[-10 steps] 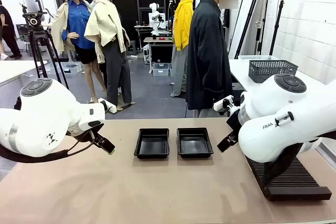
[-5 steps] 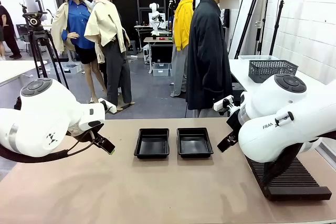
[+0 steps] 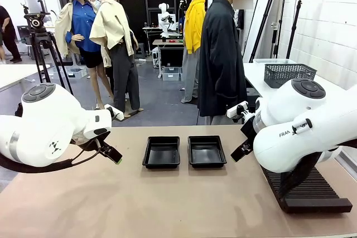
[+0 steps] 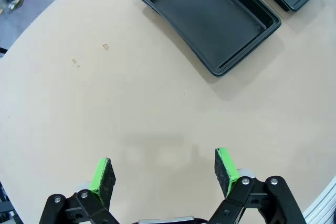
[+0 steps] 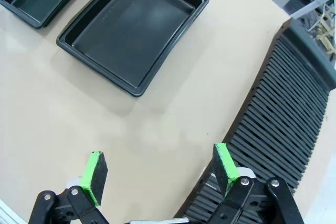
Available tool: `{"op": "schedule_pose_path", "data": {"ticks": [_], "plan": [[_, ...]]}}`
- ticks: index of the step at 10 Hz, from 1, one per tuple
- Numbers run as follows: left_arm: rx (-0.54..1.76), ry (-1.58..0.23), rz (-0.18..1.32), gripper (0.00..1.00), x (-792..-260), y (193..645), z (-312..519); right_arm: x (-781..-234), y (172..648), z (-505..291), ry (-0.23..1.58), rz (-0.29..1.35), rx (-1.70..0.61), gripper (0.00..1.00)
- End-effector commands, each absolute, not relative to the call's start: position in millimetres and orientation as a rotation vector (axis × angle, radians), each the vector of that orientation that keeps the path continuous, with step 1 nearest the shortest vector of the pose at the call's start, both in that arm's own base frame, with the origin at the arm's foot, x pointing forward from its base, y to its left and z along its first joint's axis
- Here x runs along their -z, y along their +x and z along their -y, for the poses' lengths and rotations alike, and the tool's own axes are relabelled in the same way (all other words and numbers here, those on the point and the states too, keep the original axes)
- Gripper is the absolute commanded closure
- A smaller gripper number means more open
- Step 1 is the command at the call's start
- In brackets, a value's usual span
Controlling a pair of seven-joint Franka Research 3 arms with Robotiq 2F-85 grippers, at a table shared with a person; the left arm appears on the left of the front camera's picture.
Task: Inspect and transfer BCBs to ESD trays.
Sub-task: Pick up the Blank PCB from the PCB Rack and place it in the left ESD tray.
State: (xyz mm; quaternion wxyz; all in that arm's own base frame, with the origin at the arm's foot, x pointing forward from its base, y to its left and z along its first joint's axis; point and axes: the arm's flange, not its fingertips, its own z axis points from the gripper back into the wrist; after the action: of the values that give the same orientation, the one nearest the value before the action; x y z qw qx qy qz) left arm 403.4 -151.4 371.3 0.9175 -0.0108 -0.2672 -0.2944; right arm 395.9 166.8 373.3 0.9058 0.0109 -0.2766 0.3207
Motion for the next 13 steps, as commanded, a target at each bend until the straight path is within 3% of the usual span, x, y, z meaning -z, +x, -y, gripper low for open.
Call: {"op": "schedule_pose_path", "data": {"ticks": [1,7,10,13], "plan": [[0.605,-0.022,0.55,0.0,-371,404,151,-373,396,-167,0.023,0.571,-0.663,0.0],[0.605,-0.022,0.55,0.0,-371,403,151,-373,396,-167,0.023,0.571,-0.662,0.0],[0.595,-0.174,0.436,0.0,-406,446,123,-420,431,-140,0.113,0.483,-0.606,0.0],[0.627,-0.428,0.309,0.0,-439,499,80,-464,466,-102,0.355,0.362,-0.568,0.0]]}}
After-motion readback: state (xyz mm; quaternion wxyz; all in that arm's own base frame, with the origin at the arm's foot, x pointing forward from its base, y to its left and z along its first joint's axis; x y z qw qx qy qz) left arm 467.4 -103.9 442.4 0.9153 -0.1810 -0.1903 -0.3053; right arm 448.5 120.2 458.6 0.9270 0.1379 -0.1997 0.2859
